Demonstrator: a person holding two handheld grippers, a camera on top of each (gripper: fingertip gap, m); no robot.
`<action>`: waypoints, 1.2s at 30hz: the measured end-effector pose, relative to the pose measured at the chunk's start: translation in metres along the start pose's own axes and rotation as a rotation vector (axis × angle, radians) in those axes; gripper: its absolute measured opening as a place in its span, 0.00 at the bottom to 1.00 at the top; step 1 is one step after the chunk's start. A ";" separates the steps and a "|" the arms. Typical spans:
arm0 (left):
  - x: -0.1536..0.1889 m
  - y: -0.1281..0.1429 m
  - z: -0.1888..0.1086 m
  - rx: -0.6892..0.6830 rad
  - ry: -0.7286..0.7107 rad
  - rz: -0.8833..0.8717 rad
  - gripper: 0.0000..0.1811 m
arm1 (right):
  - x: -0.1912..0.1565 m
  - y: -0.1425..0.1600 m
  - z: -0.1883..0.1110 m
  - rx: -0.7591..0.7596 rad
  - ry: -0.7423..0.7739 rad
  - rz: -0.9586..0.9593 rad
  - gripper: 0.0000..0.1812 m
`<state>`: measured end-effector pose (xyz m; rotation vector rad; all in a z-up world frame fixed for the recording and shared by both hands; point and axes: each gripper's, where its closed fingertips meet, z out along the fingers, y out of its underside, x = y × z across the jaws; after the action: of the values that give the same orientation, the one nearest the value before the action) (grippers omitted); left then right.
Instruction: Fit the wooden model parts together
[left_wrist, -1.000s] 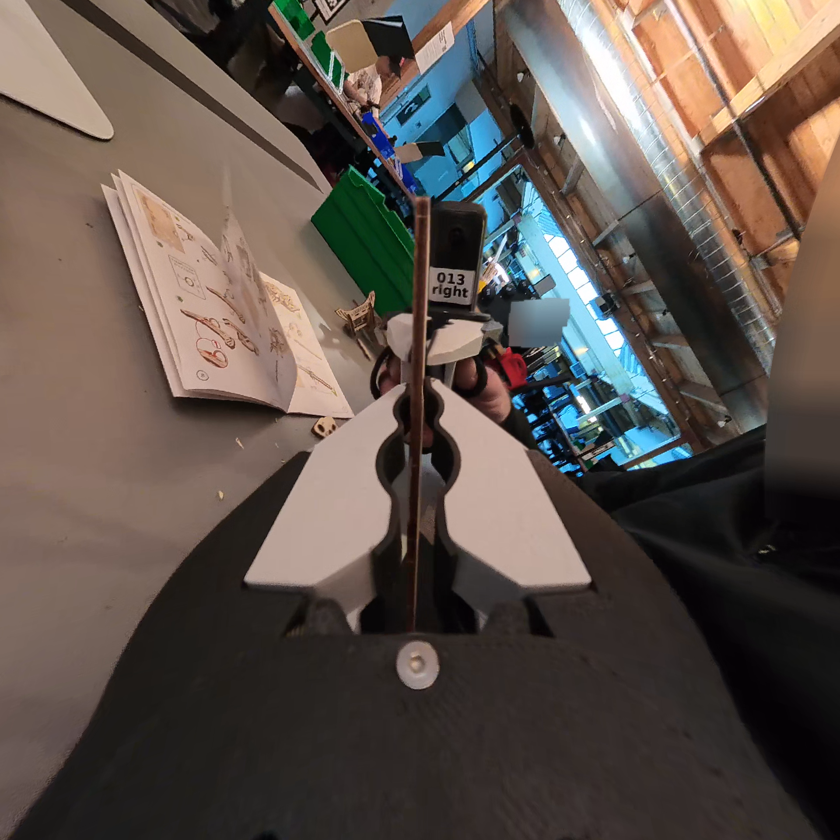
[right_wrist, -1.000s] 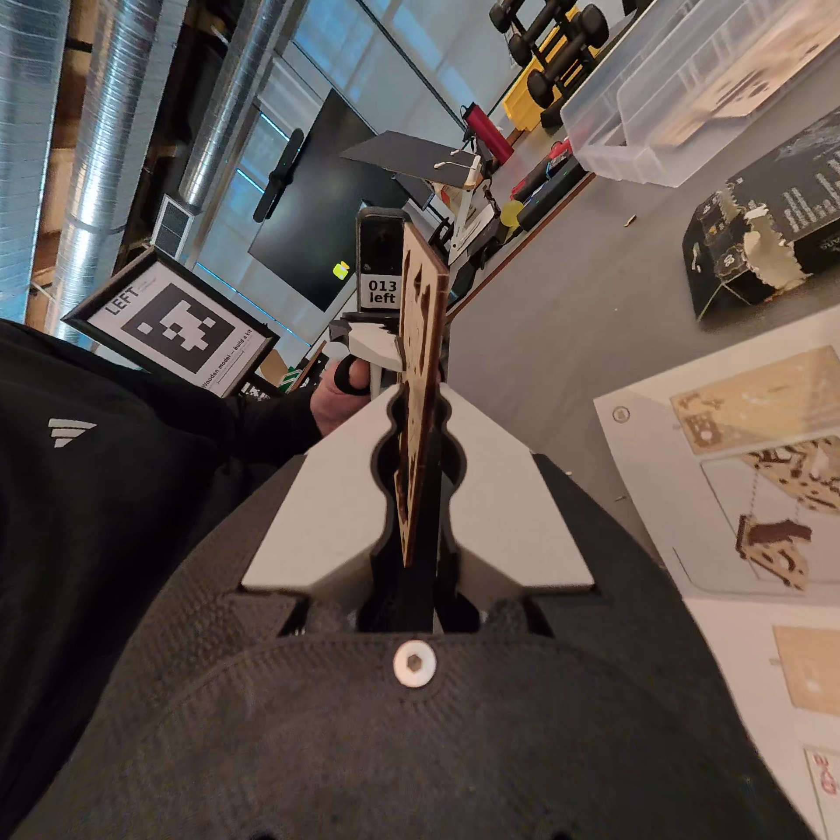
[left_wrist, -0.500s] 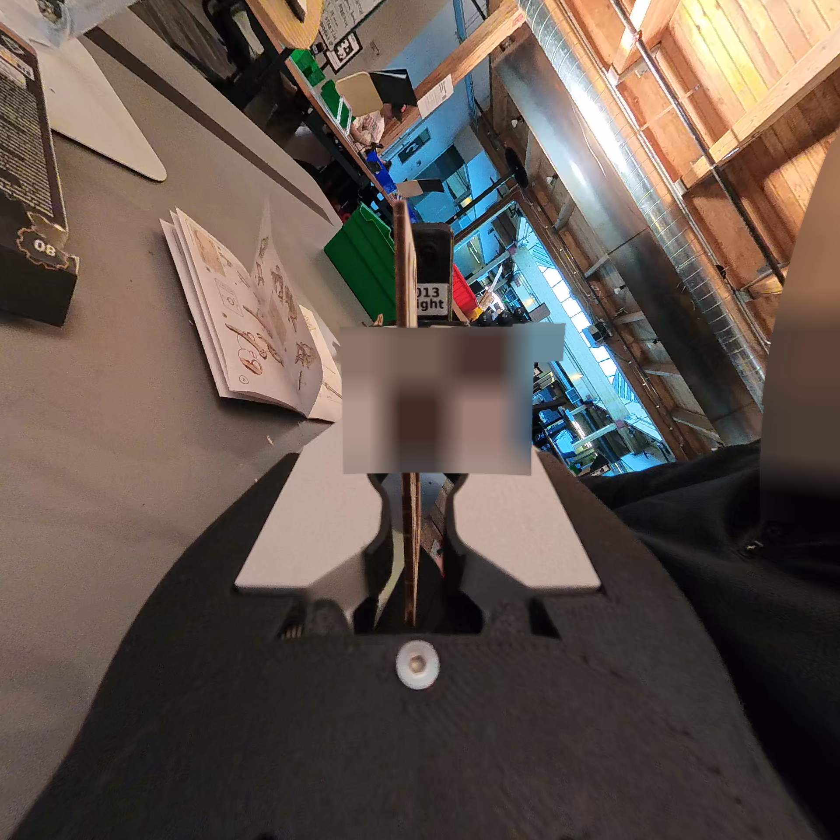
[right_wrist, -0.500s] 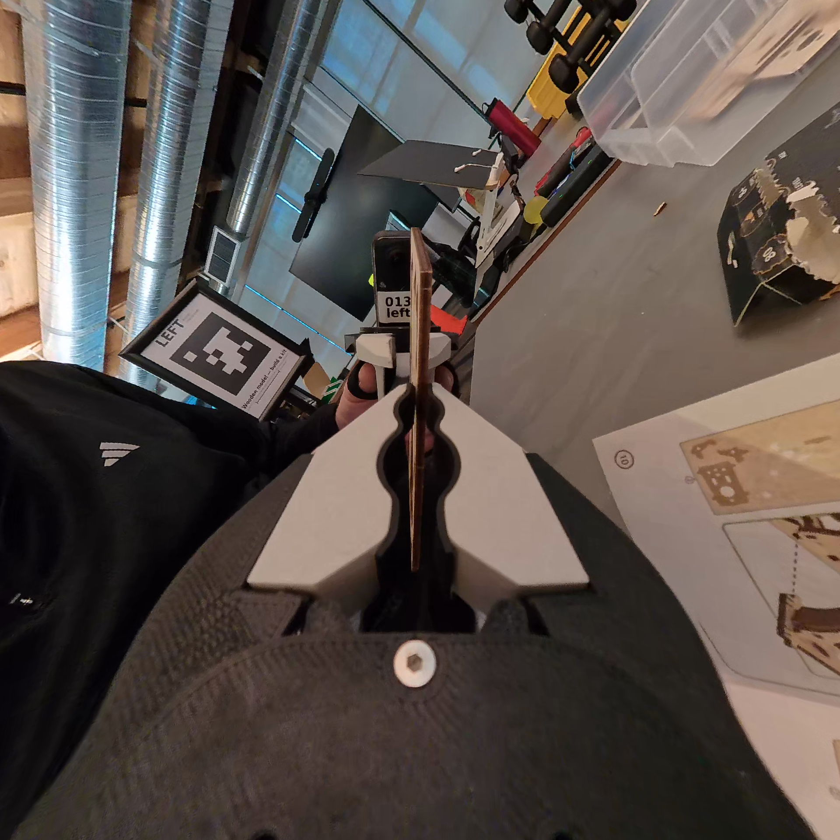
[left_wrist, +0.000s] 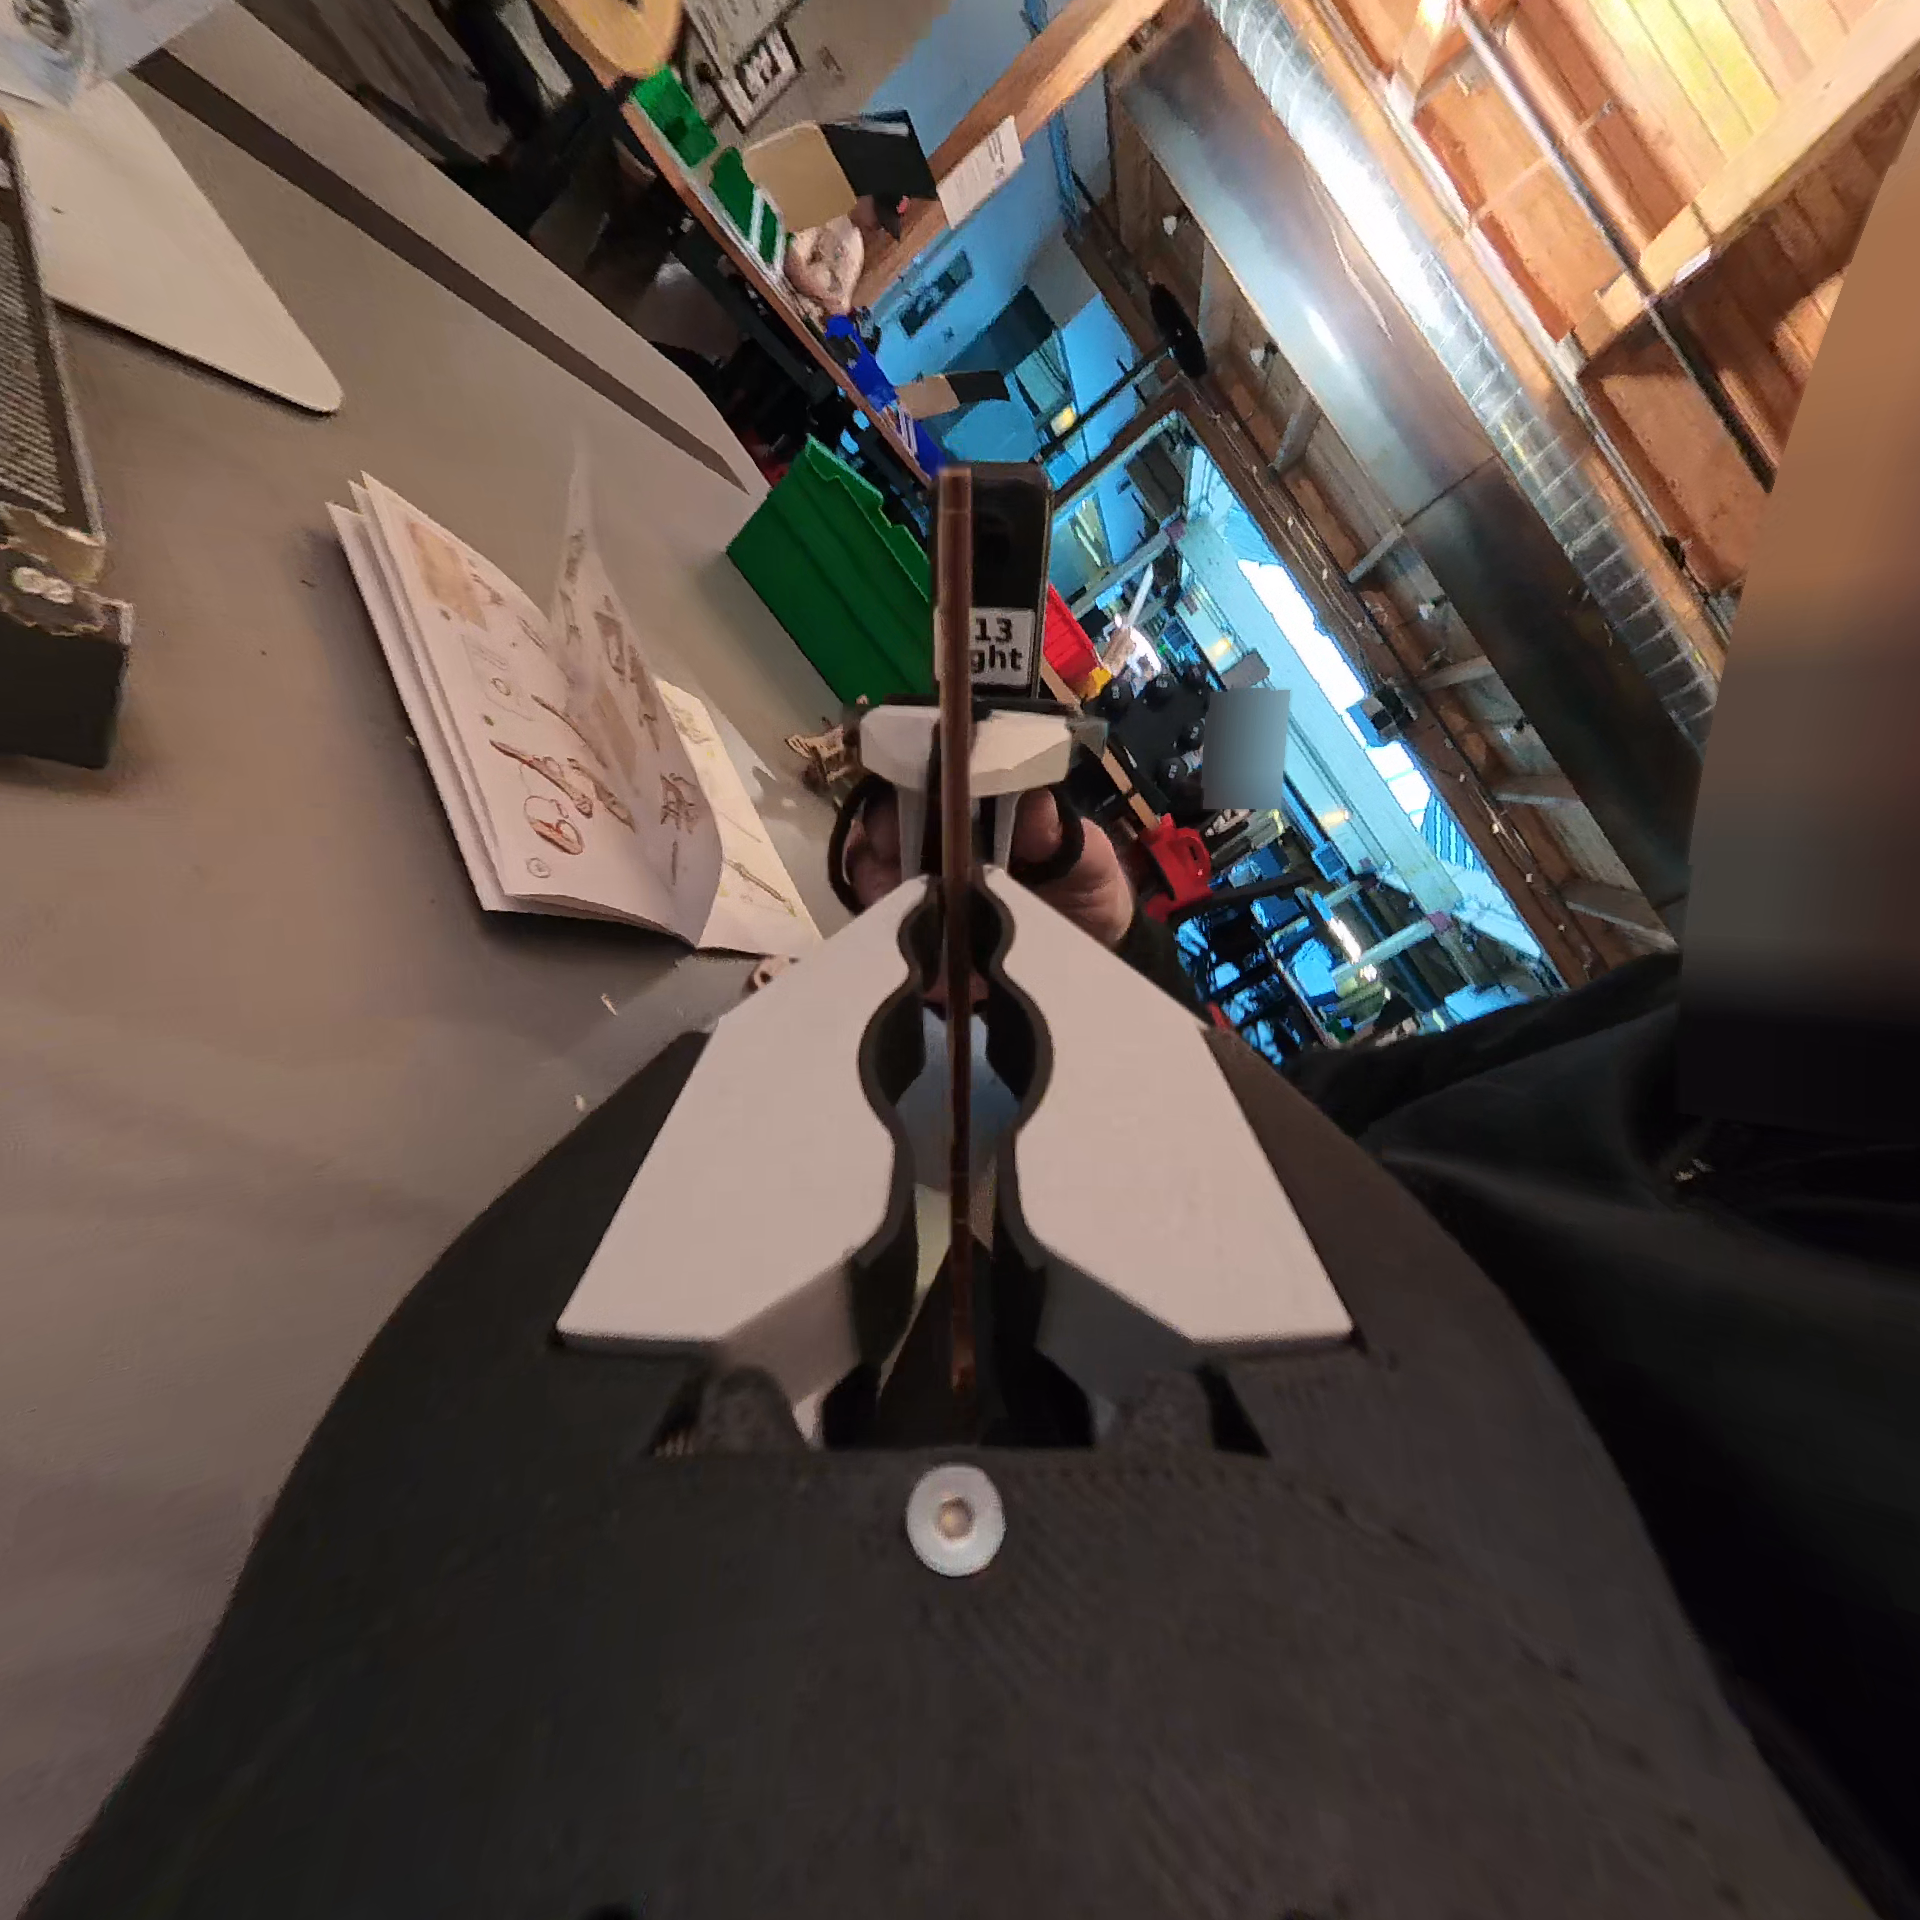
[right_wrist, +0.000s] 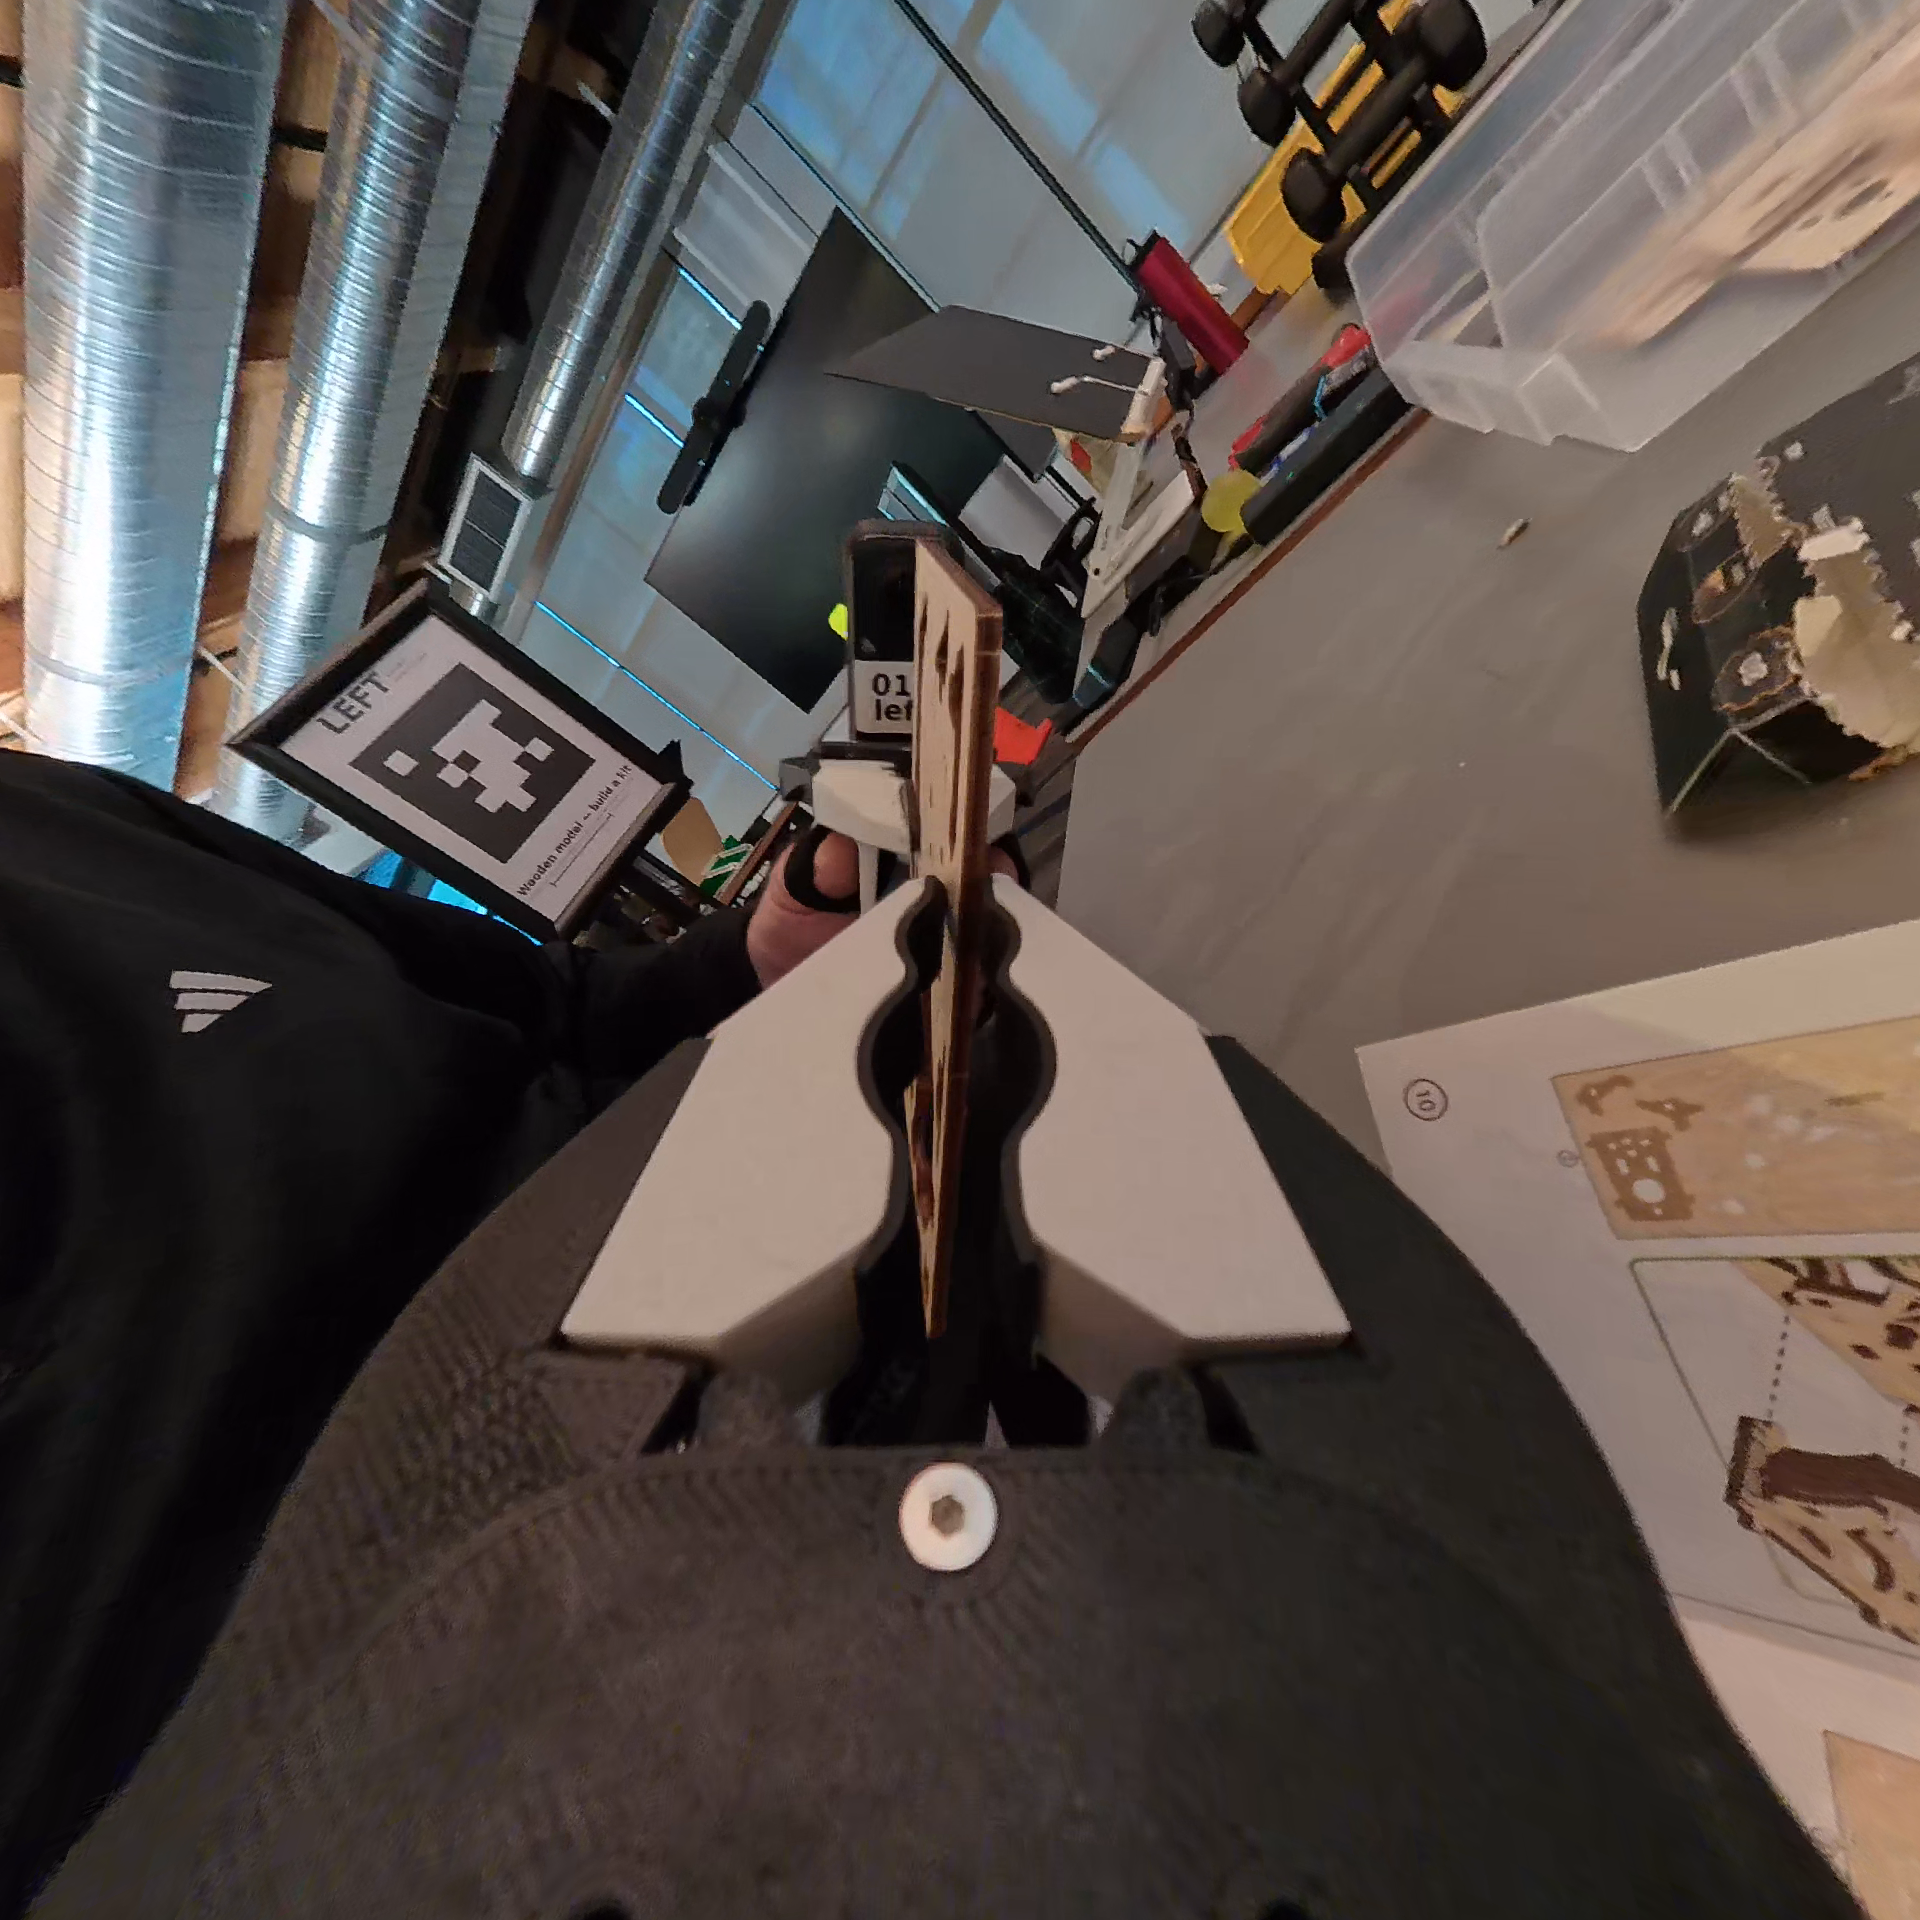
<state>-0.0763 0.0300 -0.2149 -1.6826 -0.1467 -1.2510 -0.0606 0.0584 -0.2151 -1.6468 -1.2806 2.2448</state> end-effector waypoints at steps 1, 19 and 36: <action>0.003 0.002 0.002 -0.017 0.013 0.024 0.05 | -0.003 0.001 0.000 -0.009 -0.014 -0.004 0.00; 0.009 0.015 0.048 -0.206 -0.030 0.245 0.01 | -0.015 0.001 -0.022 -0.033 0.052 -0.319 0.07; -0.018 0.008 0.027 -0.193 -0.183 0.256 0.01 | 0.016 -0.005 0.006 -0.127 0.153 -0.361 0.06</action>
<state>-0.0624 0.0539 -0.2338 -1.9140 0.0810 -0.9434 -0.0737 0.0661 -0.2237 -1.4482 -1.5605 1.8286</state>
